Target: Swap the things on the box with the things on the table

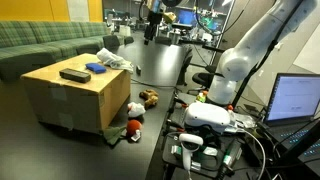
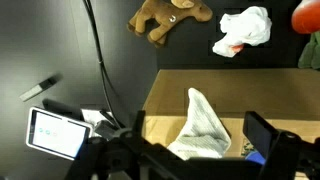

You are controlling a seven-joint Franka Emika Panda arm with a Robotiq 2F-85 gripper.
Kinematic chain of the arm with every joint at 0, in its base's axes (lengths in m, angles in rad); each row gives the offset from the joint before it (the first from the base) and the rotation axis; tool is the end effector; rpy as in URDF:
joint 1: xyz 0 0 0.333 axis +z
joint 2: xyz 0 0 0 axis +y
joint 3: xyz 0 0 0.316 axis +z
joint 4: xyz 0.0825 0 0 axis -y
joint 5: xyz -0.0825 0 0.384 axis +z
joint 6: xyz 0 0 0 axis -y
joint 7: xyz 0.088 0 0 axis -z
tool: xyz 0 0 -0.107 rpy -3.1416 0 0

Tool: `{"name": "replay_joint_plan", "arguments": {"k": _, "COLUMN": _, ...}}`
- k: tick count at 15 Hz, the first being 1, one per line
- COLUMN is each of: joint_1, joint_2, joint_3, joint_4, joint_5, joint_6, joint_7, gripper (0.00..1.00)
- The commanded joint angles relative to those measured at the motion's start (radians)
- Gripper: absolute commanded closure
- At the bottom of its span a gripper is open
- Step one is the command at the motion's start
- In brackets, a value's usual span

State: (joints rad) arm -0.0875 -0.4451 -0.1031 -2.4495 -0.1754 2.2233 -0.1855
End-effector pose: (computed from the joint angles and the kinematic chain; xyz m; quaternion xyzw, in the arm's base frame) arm 0.4220 -0.0893 0.4811 0.9916 0.0454 0.0973 0.0719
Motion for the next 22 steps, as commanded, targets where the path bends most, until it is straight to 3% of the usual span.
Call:
{"name": "replay_joint_plan", "arguments": {"k": 1, "joint_1": 0.001, "joint_2": 0.000, "joint_3": -0.001, "joint_4": 0.006, "joint_5": 0.000, "joint_6": -0.003, "joint_7": 0.000, "gripper": 0.00}}
{"name": "replay_joint_plan", "arguments": {"k": 8, "joint_1": 0.027, "joint_2": 0.070, "joint_3": 0.011, "joint_4": 0.048, "joint_5": 0.010, "joint_6": 0.041, "joint_7": -0.012, "gripper": 0.00}}
{"name": "replay_joint_plan", "arguments": {"k": 15, "joint_1": 0.096, "joint_2": 0.325, "joint_3": 0.045, "joint_4": 0.169, "joint_5": 0.070, "joint_6": 0.226, "joint_7": -0.025, "gripper": 0.00}}
{"name": "replay_joint_plan", "arguments": {"k": 22, "joint_1": 0.077, "joint_2": 0.581, "joint_3": 0.069, "joint_4": 0.330, "joint_5": 0.054, "joint_6": 0.349, "joint_7": -0.012, "gripper": 0.00}}
